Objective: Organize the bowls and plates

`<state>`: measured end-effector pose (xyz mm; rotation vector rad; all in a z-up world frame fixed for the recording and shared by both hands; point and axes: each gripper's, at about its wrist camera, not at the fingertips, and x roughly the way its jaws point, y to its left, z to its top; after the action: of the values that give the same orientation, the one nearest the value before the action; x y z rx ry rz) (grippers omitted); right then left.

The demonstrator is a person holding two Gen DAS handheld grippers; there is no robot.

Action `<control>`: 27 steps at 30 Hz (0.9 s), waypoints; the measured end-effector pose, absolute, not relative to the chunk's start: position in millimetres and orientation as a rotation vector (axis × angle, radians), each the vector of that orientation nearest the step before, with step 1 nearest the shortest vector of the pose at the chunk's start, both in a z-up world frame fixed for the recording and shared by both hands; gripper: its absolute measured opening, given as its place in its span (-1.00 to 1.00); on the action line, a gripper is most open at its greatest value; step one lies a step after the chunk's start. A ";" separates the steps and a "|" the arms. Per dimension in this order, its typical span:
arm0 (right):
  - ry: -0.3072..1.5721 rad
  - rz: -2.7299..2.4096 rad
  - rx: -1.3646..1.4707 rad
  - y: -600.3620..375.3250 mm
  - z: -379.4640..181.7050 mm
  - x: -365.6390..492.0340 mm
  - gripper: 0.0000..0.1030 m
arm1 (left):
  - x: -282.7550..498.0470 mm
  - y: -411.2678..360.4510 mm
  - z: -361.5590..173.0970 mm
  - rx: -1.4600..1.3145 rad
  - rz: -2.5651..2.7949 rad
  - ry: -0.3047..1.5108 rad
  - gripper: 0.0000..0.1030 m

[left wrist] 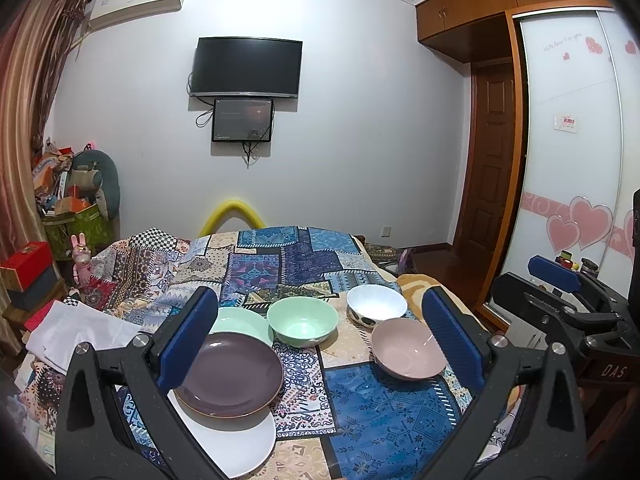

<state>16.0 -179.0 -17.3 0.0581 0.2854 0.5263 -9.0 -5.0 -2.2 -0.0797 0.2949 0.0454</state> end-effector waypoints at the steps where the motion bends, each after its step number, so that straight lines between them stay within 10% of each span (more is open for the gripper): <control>1: 0.285 0.526 0.058 -178.9 -17.3 16.0 1.00 | -9.1 -4.8 -2.3 -0.080 0.046 0.294 1.00; 27: 0.284 0.523 0.055 -178.1 -19.6 15.6 1.00 | -10.0 -0.4 -3.0 -0.082 0.050 0.296 1.00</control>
<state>15.6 -178.1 -19.6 0.0546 0.2845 0.5235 -10.0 -0.4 -3.0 -0.0820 0.2955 0.0504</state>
